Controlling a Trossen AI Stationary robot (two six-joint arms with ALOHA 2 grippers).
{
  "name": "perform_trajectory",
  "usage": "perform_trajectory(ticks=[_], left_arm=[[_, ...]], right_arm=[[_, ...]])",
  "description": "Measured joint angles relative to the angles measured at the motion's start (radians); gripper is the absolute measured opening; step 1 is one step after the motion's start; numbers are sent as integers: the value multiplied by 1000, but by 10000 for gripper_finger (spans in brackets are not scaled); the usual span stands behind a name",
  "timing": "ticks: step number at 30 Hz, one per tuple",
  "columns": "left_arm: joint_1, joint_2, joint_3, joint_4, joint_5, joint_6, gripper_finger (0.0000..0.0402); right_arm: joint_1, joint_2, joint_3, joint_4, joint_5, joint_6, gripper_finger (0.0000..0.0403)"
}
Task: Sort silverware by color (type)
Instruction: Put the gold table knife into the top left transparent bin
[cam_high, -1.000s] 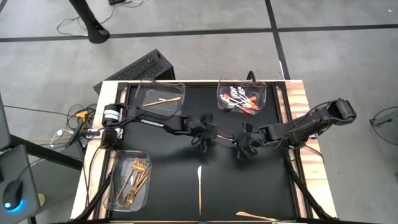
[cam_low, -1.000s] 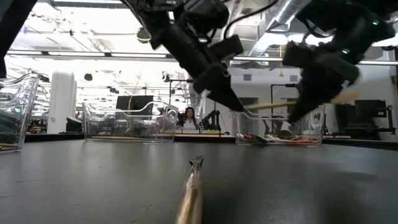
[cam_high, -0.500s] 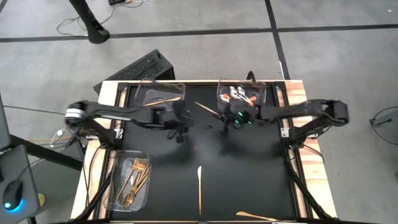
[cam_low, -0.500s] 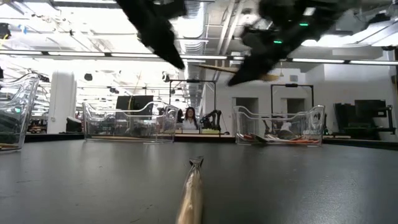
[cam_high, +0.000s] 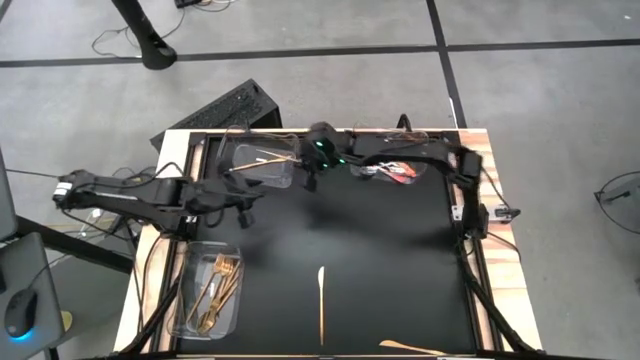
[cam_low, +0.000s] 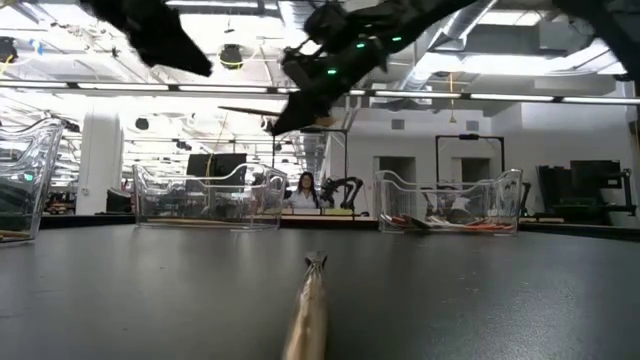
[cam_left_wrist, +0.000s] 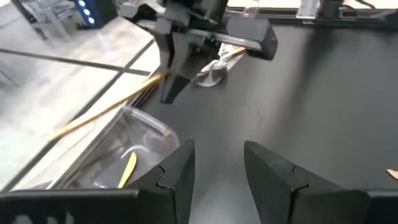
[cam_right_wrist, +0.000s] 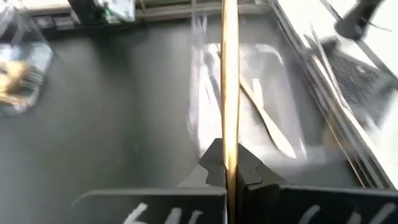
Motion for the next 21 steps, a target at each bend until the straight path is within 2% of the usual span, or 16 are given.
perform_trajectory(ticks=[7, 21], left_arm=[[-18, -108, -102, 35, -54, -45, 123], [-17, -98, -137, 74, -101, -47, 123]], right_arm=[[-18, 191, 276, -99, -28, -23, 7], [-60, 446, 570, -88, -53, -45, 18]])
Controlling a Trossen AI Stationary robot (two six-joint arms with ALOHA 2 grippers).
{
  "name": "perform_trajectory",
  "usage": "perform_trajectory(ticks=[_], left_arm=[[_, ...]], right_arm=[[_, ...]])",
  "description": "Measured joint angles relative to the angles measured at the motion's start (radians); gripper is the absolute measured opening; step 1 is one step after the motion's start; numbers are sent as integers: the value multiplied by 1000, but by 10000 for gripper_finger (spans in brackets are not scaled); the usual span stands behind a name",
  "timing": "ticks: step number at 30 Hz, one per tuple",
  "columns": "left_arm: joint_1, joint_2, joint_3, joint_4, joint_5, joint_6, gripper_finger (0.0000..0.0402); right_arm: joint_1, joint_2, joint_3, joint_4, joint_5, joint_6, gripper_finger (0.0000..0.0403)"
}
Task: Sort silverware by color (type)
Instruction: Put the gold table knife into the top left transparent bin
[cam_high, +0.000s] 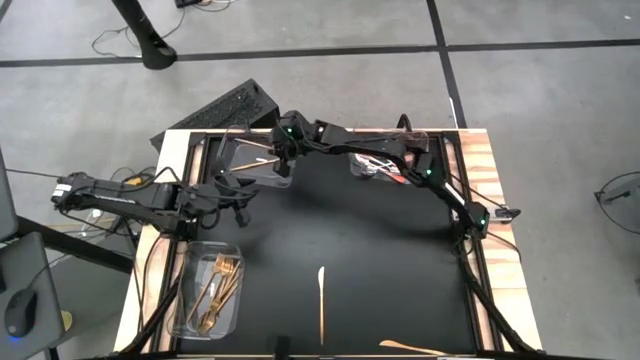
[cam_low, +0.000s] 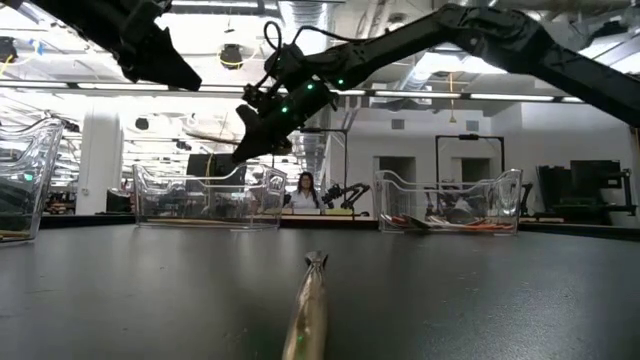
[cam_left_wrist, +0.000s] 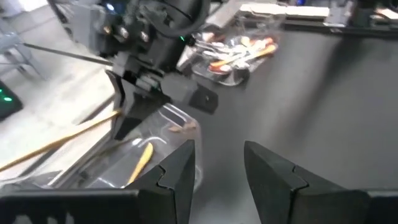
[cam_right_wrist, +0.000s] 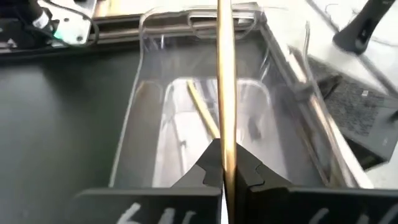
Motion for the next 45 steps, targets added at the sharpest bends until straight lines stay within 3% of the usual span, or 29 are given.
perform_trajectory(ticks=[5, 9, 14, 19, 23, 27, 33, 38, 45], left_arm=[[0, 20, 0, 20, -53, 10, 123], [3, 33, 1, 32, -58, 16, 123], [3, 37, 1, 42, -58, 16, 123], [3, 37, 1, 46, -65, -2, 123], [1, 37, 1, 33, -64, -44, 123], [-36, 37, 1, -8, -98, -105, 123], [-118, 54, 1, -63, -182, -189, 123], [-162, 125, 1, -62, -195, -226, 123], [-176, 276, 1, 1, -181, -268, 123]], right_arm=[[-6, 53, 90, 1, 0, -17, 12], [-6, 67, 112, -7, 0, -24, 37], [-6, 67, 114, -31, 0, -26, 95], [-5, 65, 114, -49, 2, -25, 182], [-3, 40, 114, -153, 31, 5, 234], [4, -10, 114, -309, -19, -31, 240], [37, -100, 86, -502, -81, -90, 216], [58, -244, -80, -546, -131, -119, 196], [97, -532, -515, -407, -132, -92, 185]])
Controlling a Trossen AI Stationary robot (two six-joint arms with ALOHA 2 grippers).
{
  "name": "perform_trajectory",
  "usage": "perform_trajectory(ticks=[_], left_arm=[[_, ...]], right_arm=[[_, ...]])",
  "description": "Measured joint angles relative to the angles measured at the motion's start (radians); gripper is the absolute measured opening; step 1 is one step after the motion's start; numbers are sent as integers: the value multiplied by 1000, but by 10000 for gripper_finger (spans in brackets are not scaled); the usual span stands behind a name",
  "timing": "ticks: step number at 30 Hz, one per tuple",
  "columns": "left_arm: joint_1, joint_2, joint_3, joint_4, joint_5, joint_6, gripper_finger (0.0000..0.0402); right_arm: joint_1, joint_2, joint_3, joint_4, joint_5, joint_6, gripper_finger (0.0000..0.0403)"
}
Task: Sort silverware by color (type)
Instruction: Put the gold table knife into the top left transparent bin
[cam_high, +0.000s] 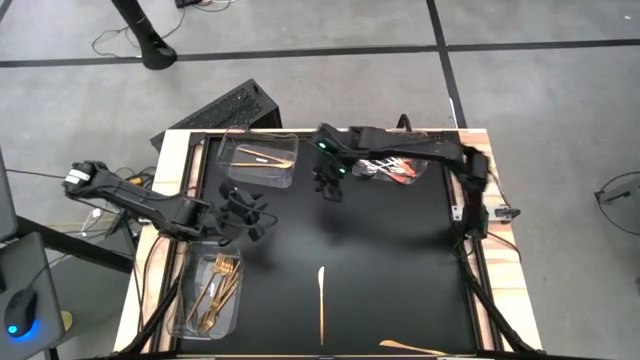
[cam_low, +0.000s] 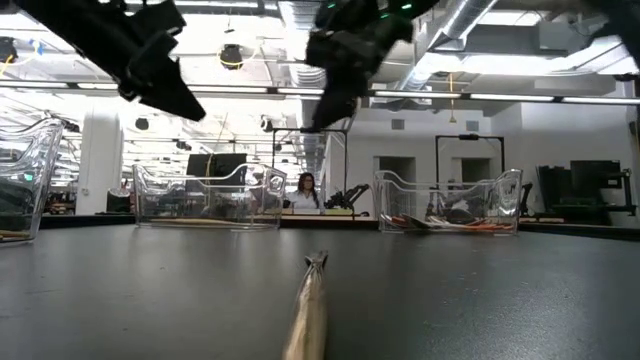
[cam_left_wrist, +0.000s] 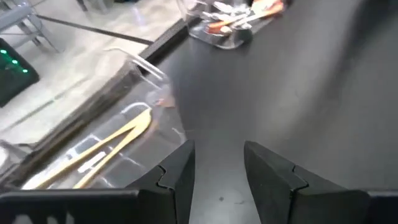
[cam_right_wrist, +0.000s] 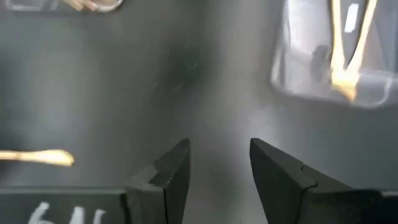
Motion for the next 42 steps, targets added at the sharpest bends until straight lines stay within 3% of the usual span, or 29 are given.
perform_trajectory(ticks=[7, 11, 15, 20, 25, 38, 42], left_arm=[[0, 172, 0, 278, 133, 207, 123], [0, 266, 0, 471, 272, 369, 123], [0, 339, 0, 644, 361, 474, 123], [1, 401, 0, 804, 369, 524, 123], [13, 445, 0, 890, 364, 525, 123], [15, 449, 1, 906, 369, 452, 123], [15, 449, 1, 918, 370, 434, 123]], right_arm=[[134, -264, -377, 156, 23, 59, 185], [245, -368, -513, 179, 121, 135, 184], [365, -419, -601, 164, 141, 249, 184], [518, -432, -643, 138, 143, 467, 184], [673, -410, -645, 103, 210, 690, 184], [1058, -398, -645, 88, 227, 1459, 184], [1168, -346, -645, 101, 245, 1622, 184]])
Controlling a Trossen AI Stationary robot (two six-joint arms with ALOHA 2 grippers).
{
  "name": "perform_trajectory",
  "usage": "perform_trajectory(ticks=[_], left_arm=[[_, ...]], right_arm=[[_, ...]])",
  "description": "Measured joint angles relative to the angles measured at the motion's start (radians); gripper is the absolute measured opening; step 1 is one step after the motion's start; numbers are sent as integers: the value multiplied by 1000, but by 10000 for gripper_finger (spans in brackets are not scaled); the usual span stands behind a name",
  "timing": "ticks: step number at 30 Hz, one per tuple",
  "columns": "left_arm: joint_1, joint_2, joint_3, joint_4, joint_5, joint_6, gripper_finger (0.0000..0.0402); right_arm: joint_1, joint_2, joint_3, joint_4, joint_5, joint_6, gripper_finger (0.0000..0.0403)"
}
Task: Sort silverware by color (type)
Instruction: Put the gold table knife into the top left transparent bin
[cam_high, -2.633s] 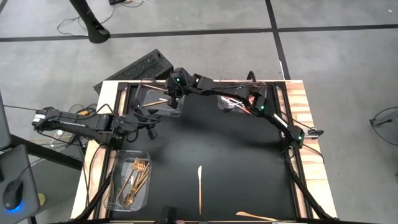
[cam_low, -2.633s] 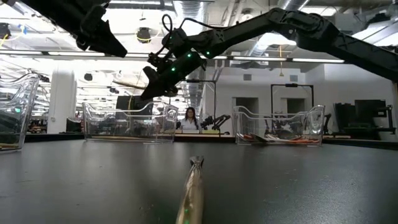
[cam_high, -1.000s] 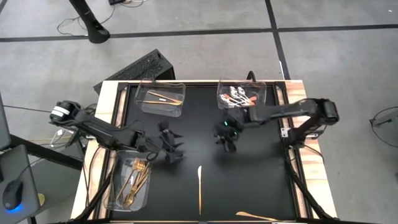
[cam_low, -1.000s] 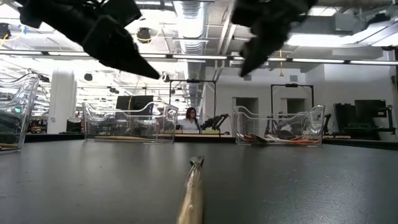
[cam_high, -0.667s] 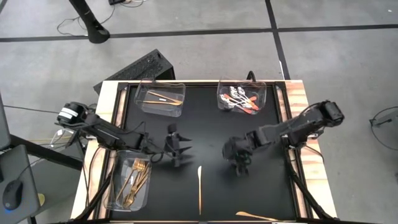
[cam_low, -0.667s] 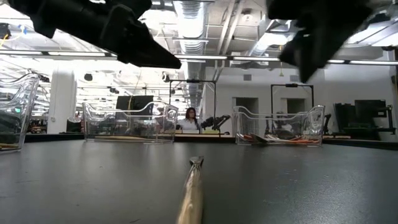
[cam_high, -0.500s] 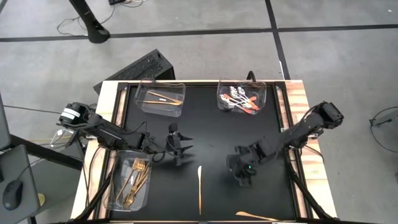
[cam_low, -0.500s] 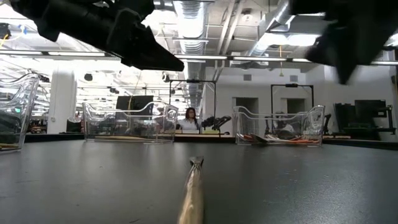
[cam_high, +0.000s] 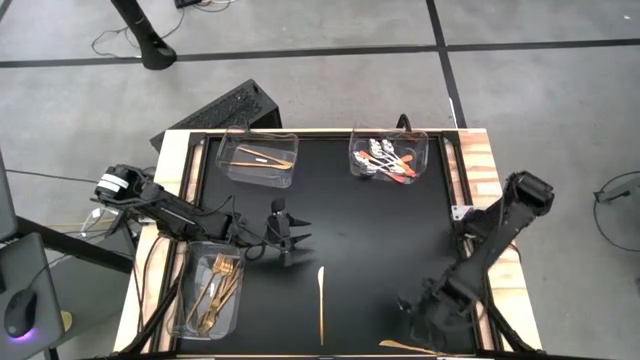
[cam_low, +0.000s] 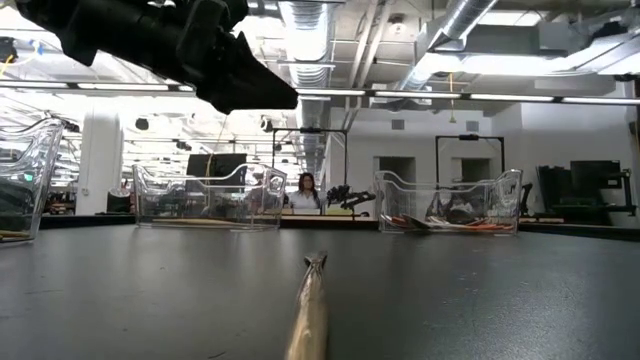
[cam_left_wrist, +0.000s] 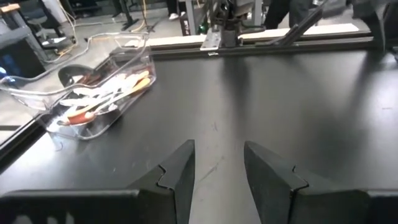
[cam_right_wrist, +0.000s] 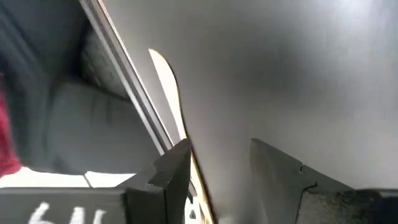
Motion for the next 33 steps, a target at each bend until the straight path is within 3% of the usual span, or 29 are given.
perform_trajectory(ticks=[7, 12, 19, 28, 33], left_arm=[[0, 0, 0, 30, -6, 0, 123], [0, 0, 0, 65, -6, 0, 123], [0, 0, 0, 63, -7, 0, 123], [0, 0, 0, 62, -8, 0, 123], [0, 0, 0, 61, -29, 0, 123]], right_arm=[[121, 197, 103, -63, -7, 79, 158], [155, 284, 200, -120, -5, 79, 139], [168, 371, 232, -76, -6, 63, 135], [163, 384, 234, -92, -6, -37, 131], [146, 382, 222, -153, -3, -84, 96]])
